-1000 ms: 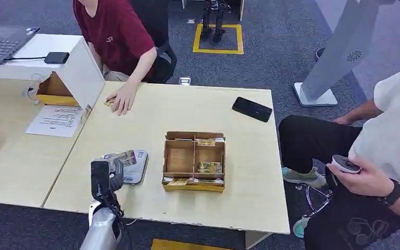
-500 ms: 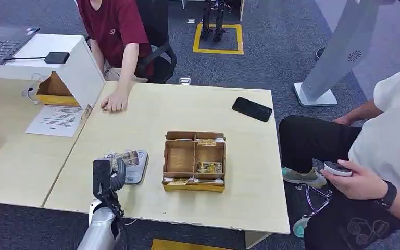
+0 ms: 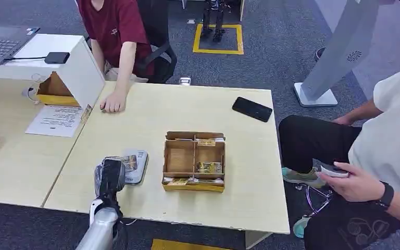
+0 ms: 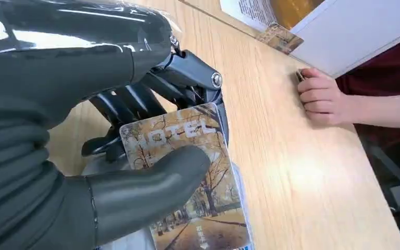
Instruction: Pass the card to the sensor for recognition and then transmit it.
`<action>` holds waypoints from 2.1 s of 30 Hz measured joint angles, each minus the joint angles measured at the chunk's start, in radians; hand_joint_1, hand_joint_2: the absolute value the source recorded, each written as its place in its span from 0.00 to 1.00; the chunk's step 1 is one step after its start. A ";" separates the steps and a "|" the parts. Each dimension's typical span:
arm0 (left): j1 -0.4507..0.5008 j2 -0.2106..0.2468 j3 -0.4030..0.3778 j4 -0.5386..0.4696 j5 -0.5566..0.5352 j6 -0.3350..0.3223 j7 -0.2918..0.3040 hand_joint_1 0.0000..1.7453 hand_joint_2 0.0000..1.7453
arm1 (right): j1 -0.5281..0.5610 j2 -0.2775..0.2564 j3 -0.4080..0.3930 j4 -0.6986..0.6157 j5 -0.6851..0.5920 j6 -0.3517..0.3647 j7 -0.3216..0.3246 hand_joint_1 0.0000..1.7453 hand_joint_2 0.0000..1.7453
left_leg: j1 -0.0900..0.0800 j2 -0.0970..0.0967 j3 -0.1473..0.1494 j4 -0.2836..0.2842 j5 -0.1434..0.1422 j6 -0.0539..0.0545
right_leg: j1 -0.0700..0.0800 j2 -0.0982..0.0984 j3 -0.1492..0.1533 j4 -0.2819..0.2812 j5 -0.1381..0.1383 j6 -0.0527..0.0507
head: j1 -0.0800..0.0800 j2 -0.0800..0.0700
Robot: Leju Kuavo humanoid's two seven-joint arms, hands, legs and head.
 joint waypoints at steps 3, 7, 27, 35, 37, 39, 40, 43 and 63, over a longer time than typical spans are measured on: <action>-0.008 0.005 -0.006 0.016 -0.006 0.004 0.001 1.00 1.00 | 0.000 0.000 0.000 0.000 0.006 0.000 0.000 0.00 0.00 | 0.000 0.000 0.000 0.000 0.000 0.000 | 0.000 0.000 0.000 0.000 0.000 0.000 | 0.000 0.000; -0.013 0.011 -0.016 0.035 -0.030 0.014 0.010 1.00 1.00 | 0.000 0.000 -0.001 0.000 0.011 0.000 0.001 0.00 0.00 | 0.000 0.000 0.000 0.000 0.000 0.000 | 0.000 0.000 0.000 0.000 0.000 0.000 | 0.000 0.000; -0.045 0.019 -0.021 0.140 -0.215 0.134 0.087 1.00 1.00 | 0.000 0.000 -0.017 0.000 0.039 -0.005 0.000 0.00 0.00 | 0.000 0.000 0.001 0.000 0.000 0.000 | 0.000 0.000 0.001 0.000 0.000 0.000 | 0.000 0.000; -0.053 0.020 -0.019 0.161 -0.117 0.047 0.024 1.00 1.00 | 0.000 0.000 -0.019 0.000 0.045 -0.008 0.000 0.00 0.00 | 0.000 -0.001 0.002 0.000 0.001 0.001 | 0.000 -0.001 0.002 0.000 0.000 0.000 | 0.000 0.000; -0.053 0.019 -0.018 0.161 -0.100 0.028 0.012 1.00 1.00 | -0.001 0.000 -0.021 0.000 0.045 -0.009 -0.002 0.00 0.00 | 0.000 -0.002 0.002 0.000 0.001 0.001 | 0.000 -0.002 0.003 0.000 0.000 0.000 | 0.000 0.000; -0.053 0.019 -0.018 0.161 -0.094 0.023 0.010 1.00 1.00 | -0.001 0.000 -0.021 0.000 0.045 -0.010 -0.002 0.00 0.00 | 0.000 -0.002 0.001 0.000 0.001 0.001 | 0.000 -0.002 0.003 0.000 0.000 0.000 | 0.000 0.000; -0.053 0.019 -0.018 0.161 -0.094 0.023 0.010 1.00 1.00 | -0.001 0.000 -0.021 0.000 0.045 -0.011 -0.001 0.00 0.00 | 0.000 -0.002 0.001 0.000 0.001 0.001 | 0.000 -0.002 0.003 0.000 0.000 0.000 | 0.000 0.000; -0.053 0.019 -0.018 0.161 -0.093 0.021 0.010 1.00 1.00 | -0.001 0.000 -0.021 0.000 0.045 -0.012 -0.001 0.00 0.00 | 0.000 -0.002 0.001 0.000 0.002 0.001 | 0.000 -0.002 0.003 0.000 0.001 0.001 | 0.000 0.000; -0.047 0.018 -0.011 0.153 -0.006 -0.051 -0.041 1.00 1.00 | -0.001 0.000 -0.022 0.000 0.045 -0.014 -0.002 0.00 0.00 | 0.000 -0.002 0.001 0.000 0.002 0.001 | 0.000 -0.002 0.003 0.000 0.001 0.001 | 0.000 0.000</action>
